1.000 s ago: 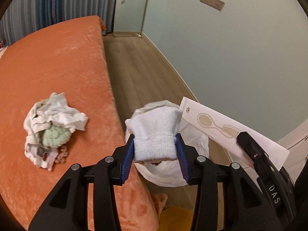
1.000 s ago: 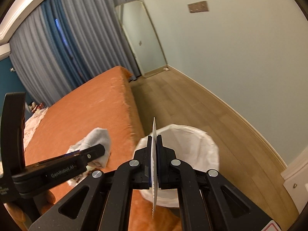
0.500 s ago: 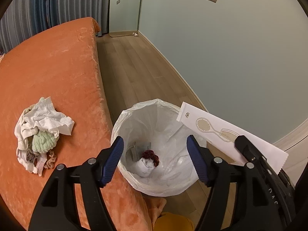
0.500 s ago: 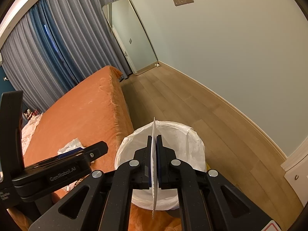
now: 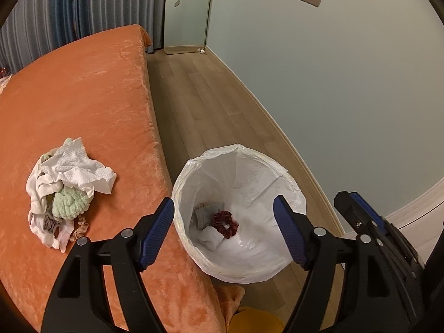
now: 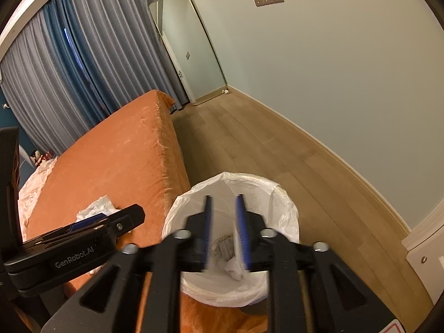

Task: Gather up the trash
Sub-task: 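Move both grippers back over the remaining pile on the bed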

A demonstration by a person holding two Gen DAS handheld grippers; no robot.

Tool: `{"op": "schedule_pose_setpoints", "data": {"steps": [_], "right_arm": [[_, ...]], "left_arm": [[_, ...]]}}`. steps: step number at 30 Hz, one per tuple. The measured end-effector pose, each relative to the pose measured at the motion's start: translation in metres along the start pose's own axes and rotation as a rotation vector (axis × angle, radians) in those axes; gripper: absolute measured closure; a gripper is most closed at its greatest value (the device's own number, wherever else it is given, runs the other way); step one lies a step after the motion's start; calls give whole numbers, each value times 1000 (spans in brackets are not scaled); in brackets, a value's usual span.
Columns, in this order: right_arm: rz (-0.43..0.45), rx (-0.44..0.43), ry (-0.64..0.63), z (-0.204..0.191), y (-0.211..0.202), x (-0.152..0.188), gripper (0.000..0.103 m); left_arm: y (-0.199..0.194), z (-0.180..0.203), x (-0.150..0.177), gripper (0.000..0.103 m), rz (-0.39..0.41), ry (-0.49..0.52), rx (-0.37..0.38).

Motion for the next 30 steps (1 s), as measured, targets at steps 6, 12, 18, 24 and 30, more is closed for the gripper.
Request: {"op": "schedule_pose_setpoints", "data": {"steps": [6, 12, 18, 24, 30], "right_arm": [[5, -6, -21, -13, -4, -2, 63], [4, 3, -73, -35, -4, -2, 54], [-8, -14, -100, -56, 0, 4, 48], [-43, -40, -141, -84, 13, 18, 47], [-75, -66, -167, -112, 28, 32, 44]], "left_arm": [[0, -16, 3, 31, -9, -34, -7], [-4, -37, 9, 30, -11, -65, -21], [-6, -65, 15, 29, -15, -103, -41], [-3, -107, 27, 29, -34, -169, -67], [1, -152, 39, 22, -48, -234, -112]]}}
Point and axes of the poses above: each gripper's, at about its wrist camera, not at the fingertips, and y roughly the way its jaws point, z to its right, x to its underside, the point moved 8 cm from there along y, roughly the way its jaws point, and after that the axes turned 13 degrees about -x, right-handed, at the moved point
